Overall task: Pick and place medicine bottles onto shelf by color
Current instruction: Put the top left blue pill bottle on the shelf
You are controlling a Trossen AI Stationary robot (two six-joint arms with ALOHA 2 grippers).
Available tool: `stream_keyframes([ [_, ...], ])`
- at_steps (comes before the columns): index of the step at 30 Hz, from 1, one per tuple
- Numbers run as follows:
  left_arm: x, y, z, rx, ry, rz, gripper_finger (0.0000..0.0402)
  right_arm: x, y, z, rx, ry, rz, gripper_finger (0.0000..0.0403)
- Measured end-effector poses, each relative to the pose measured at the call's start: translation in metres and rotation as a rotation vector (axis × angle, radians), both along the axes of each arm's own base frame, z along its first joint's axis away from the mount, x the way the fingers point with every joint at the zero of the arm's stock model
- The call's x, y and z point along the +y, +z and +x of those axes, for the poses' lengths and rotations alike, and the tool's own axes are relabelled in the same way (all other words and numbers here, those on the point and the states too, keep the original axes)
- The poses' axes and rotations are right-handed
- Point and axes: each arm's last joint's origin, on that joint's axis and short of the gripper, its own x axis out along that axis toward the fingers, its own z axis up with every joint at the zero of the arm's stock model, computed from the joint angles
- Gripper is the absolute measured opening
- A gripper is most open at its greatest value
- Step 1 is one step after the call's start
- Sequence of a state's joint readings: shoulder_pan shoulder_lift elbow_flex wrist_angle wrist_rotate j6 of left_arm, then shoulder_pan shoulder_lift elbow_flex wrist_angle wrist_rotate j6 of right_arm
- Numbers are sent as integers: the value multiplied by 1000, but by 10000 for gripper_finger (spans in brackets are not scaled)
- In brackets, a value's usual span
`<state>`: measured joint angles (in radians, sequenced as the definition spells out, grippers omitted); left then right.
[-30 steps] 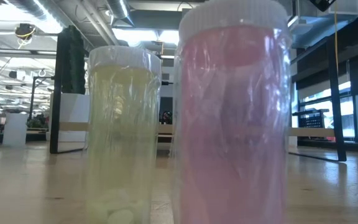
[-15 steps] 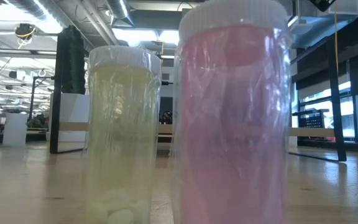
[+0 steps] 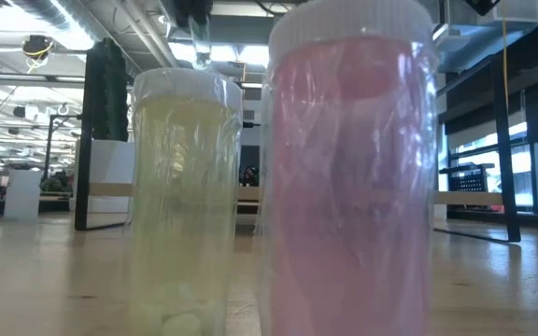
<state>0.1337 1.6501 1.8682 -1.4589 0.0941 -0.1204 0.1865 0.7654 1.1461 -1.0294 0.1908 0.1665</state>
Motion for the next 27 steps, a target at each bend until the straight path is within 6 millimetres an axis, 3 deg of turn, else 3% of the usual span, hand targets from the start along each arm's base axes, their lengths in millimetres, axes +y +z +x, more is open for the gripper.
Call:
stream_keyframes([
  [13, 6, -45, 39, 151, 43, 21, 111, 0, 0, 0, 5, 71, -97, 18],
  [27, 8, -54, 49, 123, 118, 23, 111, 0, 0, 0, -1, -6, -7, 18],
])
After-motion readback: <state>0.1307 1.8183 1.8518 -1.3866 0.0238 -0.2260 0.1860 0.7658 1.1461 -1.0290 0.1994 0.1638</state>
